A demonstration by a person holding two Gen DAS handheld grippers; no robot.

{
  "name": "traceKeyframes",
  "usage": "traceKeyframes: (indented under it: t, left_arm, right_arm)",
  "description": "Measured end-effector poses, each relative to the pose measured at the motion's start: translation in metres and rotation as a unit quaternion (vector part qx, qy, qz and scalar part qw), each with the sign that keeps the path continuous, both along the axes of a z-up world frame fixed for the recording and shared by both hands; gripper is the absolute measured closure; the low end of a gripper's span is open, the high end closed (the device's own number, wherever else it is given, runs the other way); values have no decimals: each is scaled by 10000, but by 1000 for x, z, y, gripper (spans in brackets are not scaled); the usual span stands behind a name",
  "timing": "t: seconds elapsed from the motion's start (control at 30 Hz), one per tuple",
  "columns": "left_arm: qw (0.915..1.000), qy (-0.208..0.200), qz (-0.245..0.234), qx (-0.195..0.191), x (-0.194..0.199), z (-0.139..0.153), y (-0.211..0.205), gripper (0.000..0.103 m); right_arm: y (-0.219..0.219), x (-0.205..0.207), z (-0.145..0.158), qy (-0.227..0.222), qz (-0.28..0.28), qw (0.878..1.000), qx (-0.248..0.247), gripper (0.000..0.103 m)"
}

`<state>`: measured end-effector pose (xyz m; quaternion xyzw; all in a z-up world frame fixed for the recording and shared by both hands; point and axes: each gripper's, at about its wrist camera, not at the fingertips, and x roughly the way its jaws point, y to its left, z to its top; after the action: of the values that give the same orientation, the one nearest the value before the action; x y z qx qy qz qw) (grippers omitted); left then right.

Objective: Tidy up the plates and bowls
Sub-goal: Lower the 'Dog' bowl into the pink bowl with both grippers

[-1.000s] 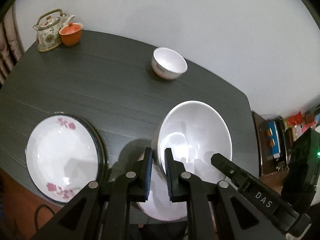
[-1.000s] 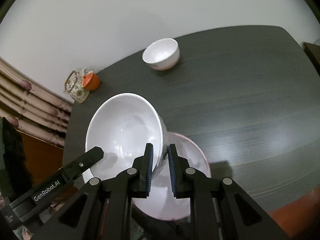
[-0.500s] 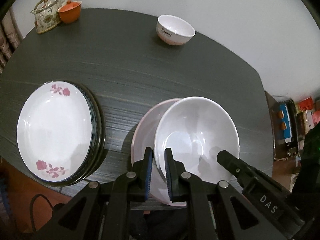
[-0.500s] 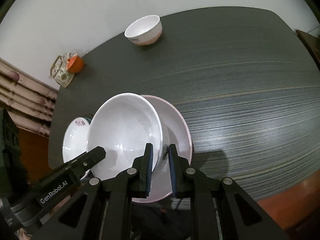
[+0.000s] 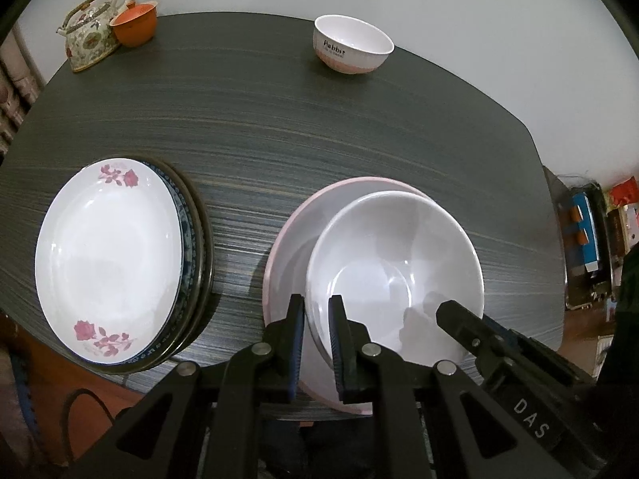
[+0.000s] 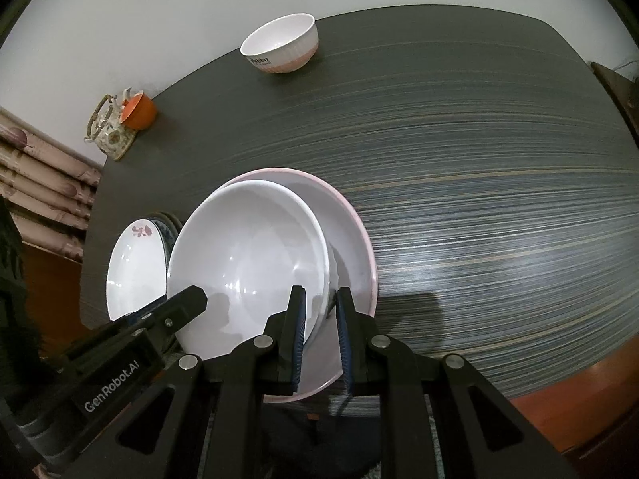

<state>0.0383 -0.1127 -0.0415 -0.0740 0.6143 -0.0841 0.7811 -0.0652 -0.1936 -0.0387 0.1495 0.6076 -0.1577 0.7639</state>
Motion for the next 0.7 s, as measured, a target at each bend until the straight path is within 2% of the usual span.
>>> traceKeyframes:
  t: [0.7]
  left_arm:
    - [9994,72,-34,340,4,-13,-11,90]
  right_arm:
    - [8,7,-12,224,87,9996,-162,85]
